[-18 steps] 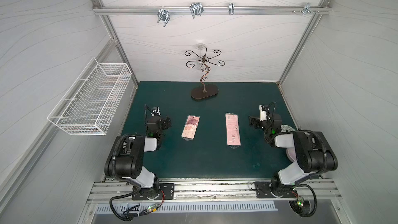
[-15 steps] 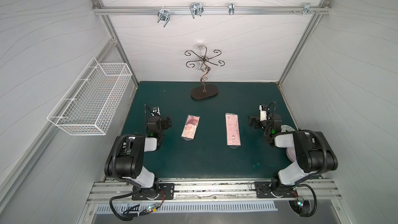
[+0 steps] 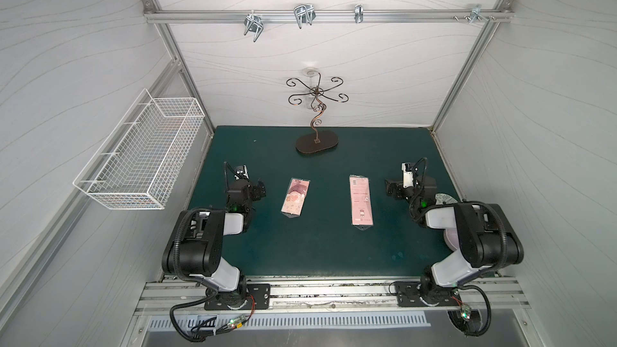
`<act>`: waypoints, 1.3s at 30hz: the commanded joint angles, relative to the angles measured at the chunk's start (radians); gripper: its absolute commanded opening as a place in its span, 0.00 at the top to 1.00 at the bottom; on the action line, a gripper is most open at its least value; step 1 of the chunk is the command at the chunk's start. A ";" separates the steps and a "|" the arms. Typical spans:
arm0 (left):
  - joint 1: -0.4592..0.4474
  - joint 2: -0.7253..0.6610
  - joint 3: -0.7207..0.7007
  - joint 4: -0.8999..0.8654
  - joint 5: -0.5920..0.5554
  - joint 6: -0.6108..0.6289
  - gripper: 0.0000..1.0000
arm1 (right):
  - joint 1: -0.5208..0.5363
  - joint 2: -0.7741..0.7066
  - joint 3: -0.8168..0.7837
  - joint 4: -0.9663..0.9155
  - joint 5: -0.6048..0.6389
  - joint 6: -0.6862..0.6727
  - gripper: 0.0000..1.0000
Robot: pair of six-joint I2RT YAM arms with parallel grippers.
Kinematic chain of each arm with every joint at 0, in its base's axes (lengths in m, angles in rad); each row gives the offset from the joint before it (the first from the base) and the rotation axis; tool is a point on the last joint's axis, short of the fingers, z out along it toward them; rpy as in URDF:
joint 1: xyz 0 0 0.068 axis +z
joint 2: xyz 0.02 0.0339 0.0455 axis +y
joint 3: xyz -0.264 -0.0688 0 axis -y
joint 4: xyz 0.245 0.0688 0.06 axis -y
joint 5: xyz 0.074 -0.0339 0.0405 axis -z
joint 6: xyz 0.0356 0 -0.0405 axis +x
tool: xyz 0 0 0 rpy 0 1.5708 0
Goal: Open the ruler set and take out the ruler
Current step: Pick up the ruler set bag from the center of the board.
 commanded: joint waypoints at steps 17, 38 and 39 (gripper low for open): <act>-0.505 -0.171 0.574 -1.085 0.222 -0.429 0.23 | 0.437 0.084 0.881 -1.435 0.031 0.293 0.42; -0.210 -0.026 0.345 -0.879 0.301 -0.521 0.20 | 0.699 0.300 0.982 -1.343 -0.090 0.364 0.40; -0.211 0.000 0.359 -0.870 0.308 -0.507 0.20 | 0.707 0.323 1.017 -1.354 -0.088 0.375 0.39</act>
